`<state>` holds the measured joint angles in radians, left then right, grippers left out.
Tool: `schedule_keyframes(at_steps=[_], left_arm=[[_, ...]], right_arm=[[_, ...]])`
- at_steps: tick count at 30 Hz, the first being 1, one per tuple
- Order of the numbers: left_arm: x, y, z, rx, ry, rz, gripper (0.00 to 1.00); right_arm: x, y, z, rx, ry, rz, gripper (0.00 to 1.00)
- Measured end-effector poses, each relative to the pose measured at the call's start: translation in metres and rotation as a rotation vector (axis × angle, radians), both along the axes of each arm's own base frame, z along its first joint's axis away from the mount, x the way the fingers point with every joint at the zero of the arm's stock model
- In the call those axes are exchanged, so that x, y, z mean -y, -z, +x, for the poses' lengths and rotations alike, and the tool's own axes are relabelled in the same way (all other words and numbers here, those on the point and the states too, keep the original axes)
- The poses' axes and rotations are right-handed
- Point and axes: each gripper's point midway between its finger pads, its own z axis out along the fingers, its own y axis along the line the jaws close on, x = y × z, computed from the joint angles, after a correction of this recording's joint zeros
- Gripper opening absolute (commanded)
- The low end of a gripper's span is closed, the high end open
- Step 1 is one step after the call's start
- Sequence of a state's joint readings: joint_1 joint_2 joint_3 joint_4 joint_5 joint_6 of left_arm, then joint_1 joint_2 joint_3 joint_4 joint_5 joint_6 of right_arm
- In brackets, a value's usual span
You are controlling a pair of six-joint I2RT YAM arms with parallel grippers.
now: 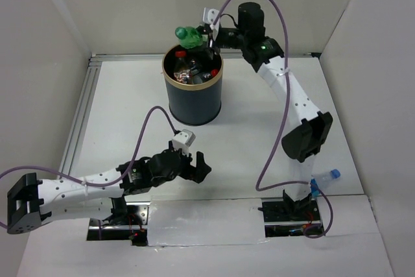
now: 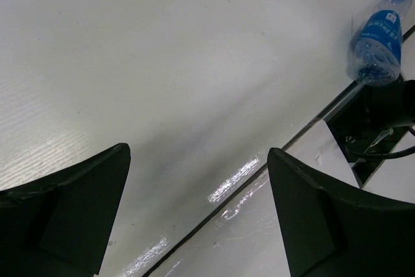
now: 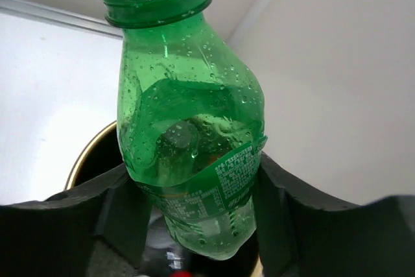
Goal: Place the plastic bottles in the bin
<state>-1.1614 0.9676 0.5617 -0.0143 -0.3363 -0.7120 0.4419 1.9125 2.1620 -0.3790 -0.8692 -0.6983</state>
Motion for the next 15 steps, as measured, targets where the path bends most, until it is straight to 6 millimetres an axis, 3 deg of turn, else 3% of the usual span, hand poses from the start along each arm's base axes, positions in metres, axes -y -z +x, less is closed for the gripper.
schedule_keyframes(at_steps=[3,7,11,12,15], left_arm=[[-0.002,-0.005,0.0,0.01,-0.007,-0.017,1.0],[-0.004,-0.009,-0.001,0.022,-0.008,-0.03,1.0],[-0.001,-0.005,0.0,0.028,0.0,-0.016,1.0],[0.0,-0.003,0.001,0.033,0.007,-0.003,1.0],[0.005,0.008,0.0,0.033,0.037,0.038,1.0]], right_arm=[[-0.007,0.032,0.02,-0.144,0.031,0.0,1.0],[0.005,0.061,0.039,-0.282,0.116,-0.01,1.0],[0.042,0.045,0.048,-0.296,0.231,0.003,1.0],[0.057,0.039,0.049,-0.29,0.264,0.001,0.97],[0.118,0.017,0.042,-0.219,0.369,-0.052,0.67]])
